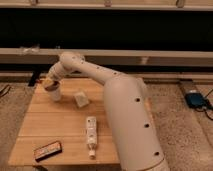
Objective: Place the pepper in the ceramic cup
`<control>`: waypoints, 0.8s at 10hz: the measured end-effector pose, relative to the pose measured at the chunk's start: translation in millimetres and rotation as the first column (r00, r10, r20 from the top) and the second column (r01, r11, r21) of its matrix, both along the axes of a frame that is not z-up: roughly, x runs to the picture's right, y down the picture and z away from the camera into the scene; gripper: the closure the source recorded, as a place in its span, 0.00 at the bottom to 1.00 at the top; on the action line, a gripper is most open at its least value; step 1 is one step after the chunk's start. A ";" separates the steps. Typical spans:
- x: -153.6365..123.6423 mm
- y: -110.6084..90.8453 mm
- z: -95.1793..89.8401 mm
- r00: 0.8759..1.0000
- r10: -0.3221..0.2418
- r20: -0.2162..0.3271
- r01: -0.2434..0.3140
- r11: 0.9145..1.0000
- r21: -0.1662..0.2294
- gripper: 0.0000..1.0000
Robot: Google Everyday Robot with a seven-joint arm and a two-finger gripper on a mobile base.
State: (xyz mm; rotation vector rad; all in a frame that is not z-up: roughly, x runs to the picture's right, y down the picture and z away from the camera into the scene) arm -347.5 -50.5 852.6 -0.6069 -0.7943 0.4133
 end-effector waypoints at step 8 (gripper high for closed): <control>16.2 -7.4 -2.3 0.999 0.040 -0.020 -0.040 0.999 0.011 0.35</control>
